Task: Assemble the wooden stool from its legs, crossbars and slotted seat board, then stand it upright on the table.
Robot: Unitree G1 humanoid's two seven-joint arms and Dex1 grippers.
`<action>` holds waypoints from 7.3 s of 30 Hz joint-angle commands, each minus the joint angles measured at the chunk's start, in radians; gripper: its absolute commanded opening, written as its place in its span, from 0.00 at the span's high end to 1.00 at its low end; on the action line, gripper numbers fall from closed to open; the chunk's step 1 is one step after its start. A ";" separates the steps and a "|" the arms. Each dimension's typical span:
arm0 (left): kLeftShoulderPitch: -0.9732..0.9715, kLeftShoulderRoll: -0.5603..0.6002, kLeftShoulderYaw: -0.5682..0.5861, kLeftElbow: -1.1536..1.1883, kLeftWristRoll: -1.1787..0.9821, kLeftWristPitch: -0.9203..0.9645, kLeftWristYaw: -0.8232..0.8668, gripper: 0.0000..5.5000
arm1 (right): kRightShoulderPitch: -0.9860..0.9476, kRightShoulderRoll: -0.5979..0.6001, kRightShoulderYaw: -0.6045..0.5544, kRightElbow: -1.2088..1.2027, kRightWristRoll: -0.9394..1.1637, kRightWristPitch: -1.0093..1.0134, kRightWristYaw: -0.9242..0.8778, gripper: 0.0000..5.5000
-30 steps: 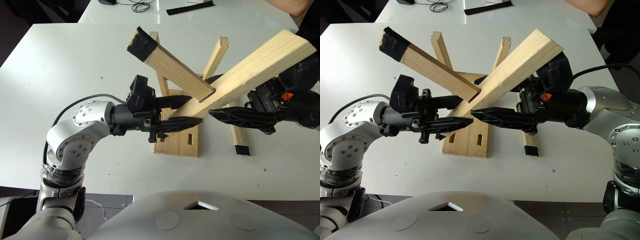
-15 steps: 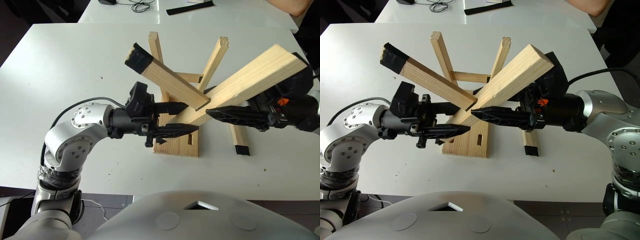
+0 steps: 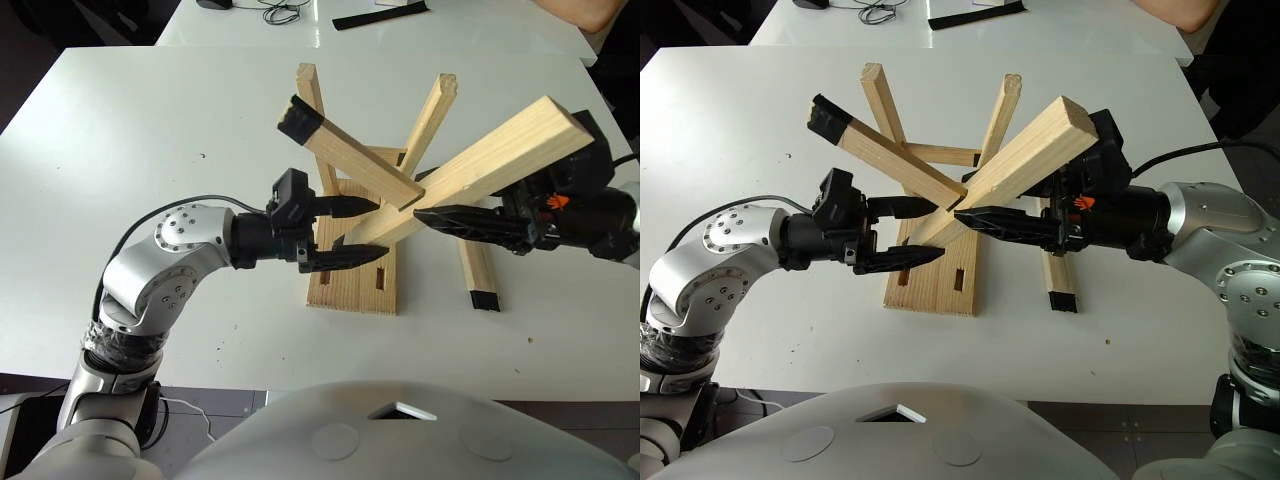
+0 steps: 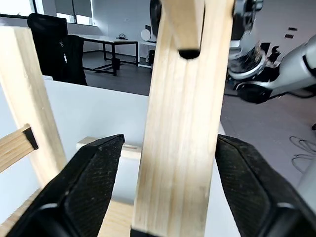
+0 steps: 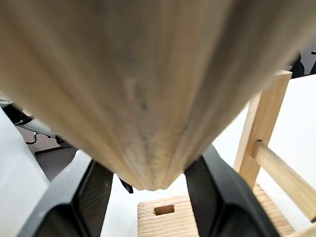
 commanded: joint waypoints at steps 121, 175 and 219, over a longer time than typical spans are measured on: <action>0.206 0.062 0.429 0.203 0.102 -0.136 0.103 0.32 | 0.704 0.219 -0.023 -0.107 -1.029 -0.217 -0.367 0.34; -0.094 -0.005 0.423 0.119 -0.036 0.258 0.458 0.32 | 0.780 0.701 0.196 0.003 -1.152 -0.240 -0.629 0.56; -0.523 -0.163 0.278 0.152 -0.607 0.471 0.255 0.24 | -0.097 0.086 -0.177 0.137 -0.040 0.014 0.025 0.63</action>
